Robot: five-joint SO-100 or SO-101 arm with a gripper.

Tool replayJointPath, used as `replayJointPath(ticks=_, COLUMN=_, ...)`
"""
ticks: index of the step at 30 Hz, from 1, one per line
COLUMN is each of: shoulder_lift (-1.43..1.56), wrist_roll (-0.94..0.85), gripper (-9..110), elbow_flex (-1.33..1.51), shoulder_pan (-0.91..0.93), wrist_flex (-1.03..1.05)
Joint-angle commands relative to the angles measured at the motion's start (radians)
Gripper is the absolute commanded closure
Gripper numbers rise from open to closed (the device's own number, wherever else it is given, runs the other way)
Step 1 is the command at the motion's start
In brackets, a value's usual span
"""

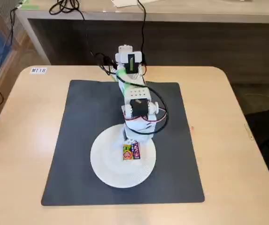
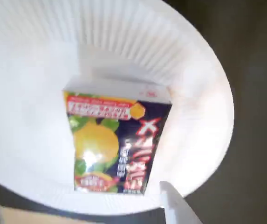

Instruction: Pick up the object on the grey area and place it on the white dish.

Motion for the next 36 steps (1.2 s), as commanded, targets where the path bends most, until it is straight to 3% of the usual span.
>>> replayJointPath(ticks=1, shoulder_lift=0.170, wrist_roll=-0.141, gripper=69, elbow_flex=-0.060, shoulder_pan=0.029, wrist_flex=0.002)
replayJointPath(ticks=8, shoulder_lift=0.416, wrist_roll=-0.667, gripper=101, elbow_flex=-0.014, shoulder_pan=0.083, wrist_flex=0.005)
replayJointPath(ticks=13, shoulder_lift=0.635, wrist_roll=-1.250, gripper=101, elbow_flex=0.187, shoulder_pan=0.077, wrist_flex=0.005)
replayJointPath(ticks=16, shoulder_lift=0.870, wrist_roll=-1.442, gripper=101, elbow_flex=0.476, shoulder_pan=0.066, wrist_flex=-0.029)
replayJointPath(ticks=21, shoulder_lift=1.631, wrist_roll=-1.436, gripper=102, elbow_flex=1.411, shoulder_pan=0.110, wrist_flex=-0.500)
replayJointPath(ticks=36, shoulder_lift=2.401, wrist_roll=-1.443, gripper=102, elbow_flex=2.395, shoulder_pan=0.133, wrist_flex=-0.695)
